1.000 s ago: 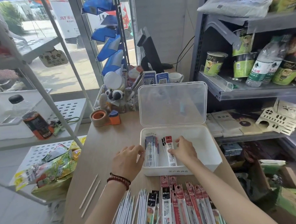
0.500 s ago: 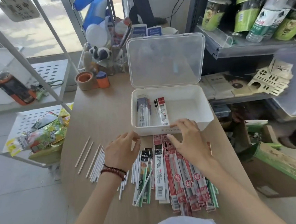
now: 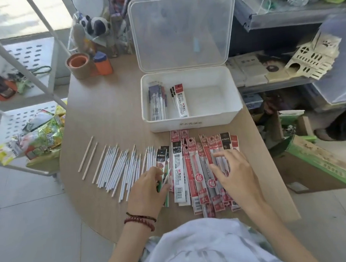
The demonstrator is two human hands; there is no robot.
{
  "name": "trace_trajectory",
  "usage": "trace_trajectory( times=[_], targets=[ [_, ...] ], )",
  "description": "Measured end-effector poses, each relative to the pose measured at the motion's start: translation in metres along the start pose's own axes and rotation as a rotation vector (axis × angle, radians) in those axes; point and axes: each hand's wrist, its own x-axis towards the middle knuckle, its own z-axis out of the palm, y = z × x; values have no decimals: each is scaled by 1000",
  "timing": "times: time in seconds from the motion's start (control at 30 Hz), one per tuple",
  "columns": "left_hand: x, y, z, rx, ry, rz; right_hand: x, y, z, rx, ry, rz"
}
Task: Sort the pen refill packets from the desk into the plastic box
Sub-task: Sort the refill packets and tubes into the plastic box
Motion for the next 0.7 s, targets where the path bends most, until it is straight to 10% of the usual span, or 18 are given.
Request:
trace_trajectory(
  times=[0.7],
  targets=[
    [10, 5, -18, -122, 122, -55, -9, 3, 14, -116, -82, -26]
  ],
)
